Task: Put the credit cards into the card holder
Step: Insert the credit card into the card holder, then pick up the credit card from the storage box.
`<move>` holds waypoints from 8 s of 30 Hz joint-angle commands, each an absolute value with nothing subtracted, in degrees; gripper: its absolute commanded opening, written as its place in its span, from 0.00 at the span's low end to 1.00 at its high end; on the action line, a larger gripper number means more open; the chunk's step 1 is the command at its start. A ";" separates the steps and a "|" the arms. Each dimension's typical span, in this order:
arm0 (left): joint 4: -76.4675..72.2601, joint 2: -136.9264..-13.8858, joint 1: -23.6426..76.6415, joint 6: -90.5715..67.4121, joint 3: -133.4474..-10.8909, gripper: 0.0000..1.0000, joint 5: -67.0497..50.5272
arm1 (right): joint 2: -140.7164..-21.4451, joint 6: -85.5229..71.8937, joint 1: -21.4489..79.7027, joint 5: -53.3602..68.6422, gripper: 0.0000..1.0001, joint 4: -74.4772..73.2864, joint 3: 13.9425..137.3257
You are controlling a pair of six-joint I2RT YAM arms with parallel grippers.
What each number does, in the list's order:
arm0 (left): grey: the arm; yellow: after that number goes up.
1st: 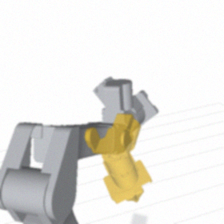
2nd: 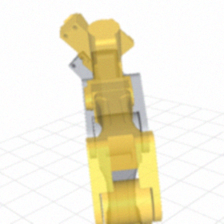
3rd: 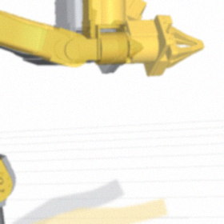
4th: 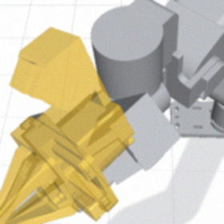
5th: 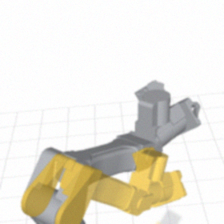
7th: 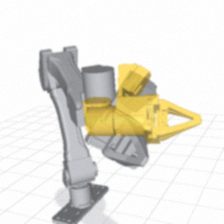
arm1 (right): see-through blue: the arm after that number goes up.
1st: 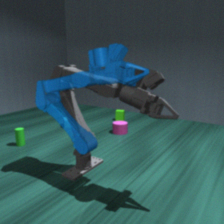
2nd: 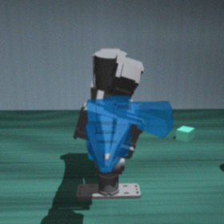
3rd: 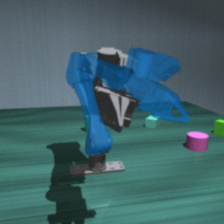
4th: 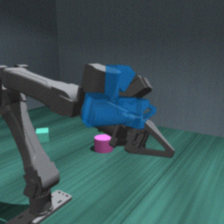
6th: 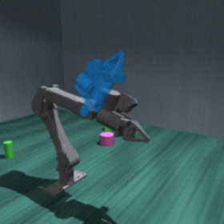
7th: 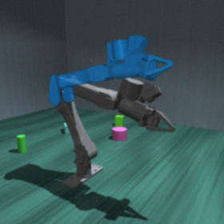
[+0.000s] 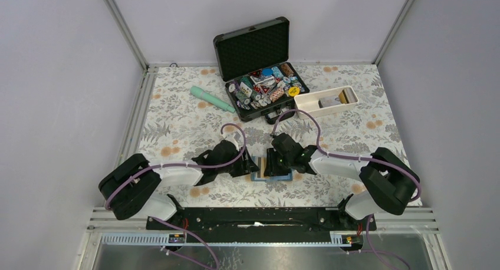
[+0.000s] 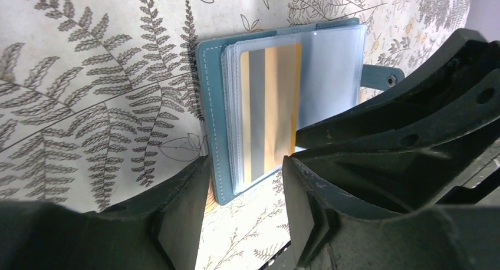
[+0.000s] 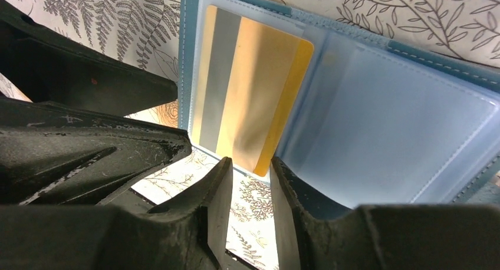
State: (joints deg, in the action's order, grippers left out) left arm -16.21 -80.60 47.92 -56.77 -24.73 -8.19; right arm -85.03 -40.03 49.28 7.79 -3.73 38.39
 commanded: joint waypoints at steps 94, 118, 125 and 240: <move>32.08 -50.28 6.50 -17.58 -52.91 0.99 -6.84 | -134.53 8.27 -1.61 -30.75 0.63 -39.36 117.29; 31.73 -49.75 6.86 -17.75 -52.56 0.99 -7.63 | -130.20 6.67 -1.61 -26.21 0.35 -42.08 119.24; 31.55 -49.66 6.94 -17.75 -52.39 0.99 -8.02 | -129.62 6.32 -1.50 -25.20 0.33 -43.39 120.29; 31.41 -48.44 7.82 -17.67 -51.68 0.99 -8.24 | -126.66 3.94 2.22 -28.37 0.00 -43.79 119.08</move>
